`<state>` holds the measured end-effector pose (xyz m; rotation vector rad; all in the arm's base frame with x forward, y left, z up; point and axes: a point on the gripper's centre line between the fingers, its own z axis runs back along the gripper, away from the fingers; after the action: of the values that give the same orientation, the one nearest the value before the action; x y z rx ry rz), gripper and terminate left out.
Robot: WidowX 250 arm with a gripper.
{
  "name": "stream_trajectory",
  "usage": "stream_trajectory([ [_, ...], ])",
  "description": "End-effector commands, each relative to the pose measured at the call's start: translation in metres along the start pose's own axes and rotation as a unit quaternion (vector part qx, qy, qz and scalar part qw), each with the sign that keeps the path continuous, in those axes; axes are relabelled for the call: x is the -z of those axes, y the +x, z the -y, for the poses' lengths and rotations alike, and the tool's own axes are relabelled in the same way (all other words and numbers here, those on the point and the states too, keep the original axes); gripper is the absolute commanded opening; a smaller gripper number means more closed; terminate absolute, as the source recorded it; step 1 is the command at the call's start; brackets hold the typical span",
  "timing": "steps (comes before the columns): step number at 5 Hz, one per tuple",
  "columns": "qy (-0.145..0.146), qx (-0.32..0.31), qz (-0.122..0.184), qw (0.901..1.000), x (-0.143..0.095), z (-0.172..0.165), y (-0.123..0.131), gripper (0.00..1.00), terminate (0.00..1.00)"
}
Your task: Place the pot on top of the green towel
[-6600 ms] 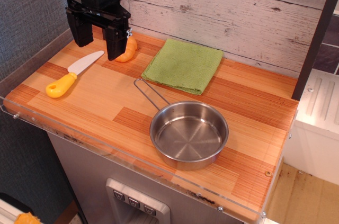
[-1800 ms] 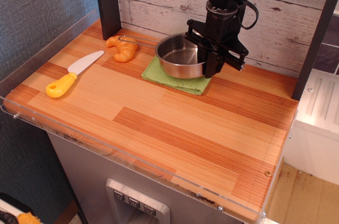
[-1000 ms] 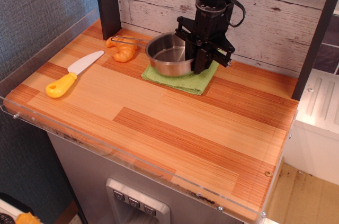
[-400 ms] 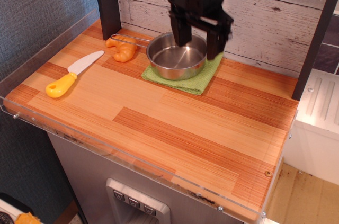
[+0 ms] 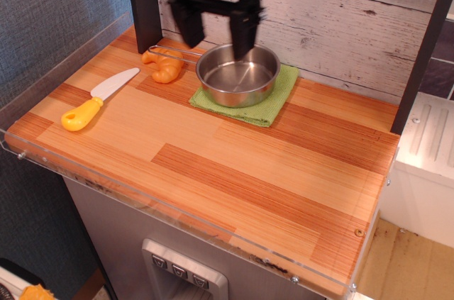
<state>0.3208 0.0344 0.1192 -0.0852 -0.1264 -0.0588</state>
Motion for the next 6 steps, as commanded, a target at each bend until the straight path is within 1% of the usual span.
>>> stream_trajectory([
  [1,0.060,0.061,-0.015,0.9962,0.009,-0.016,-0.034,1.00,0.00],
  [2,0.077,0.063,-0.015,0.9949,0.018,-0.018,-0.040,1.00,0.00],
  [3,0.080,0.055,-0.009,0.9952,0.018,-0.017,-0.041,1.00,0.00],
  [5,0.065,0.024,-0.005,0.9975,0.018,-0.020,-0.045,1.00,0.00],
  [6,0.065,0.024,-0.005,0.9975,0.018,-0.020,-0.045,1.00,0.00],
])
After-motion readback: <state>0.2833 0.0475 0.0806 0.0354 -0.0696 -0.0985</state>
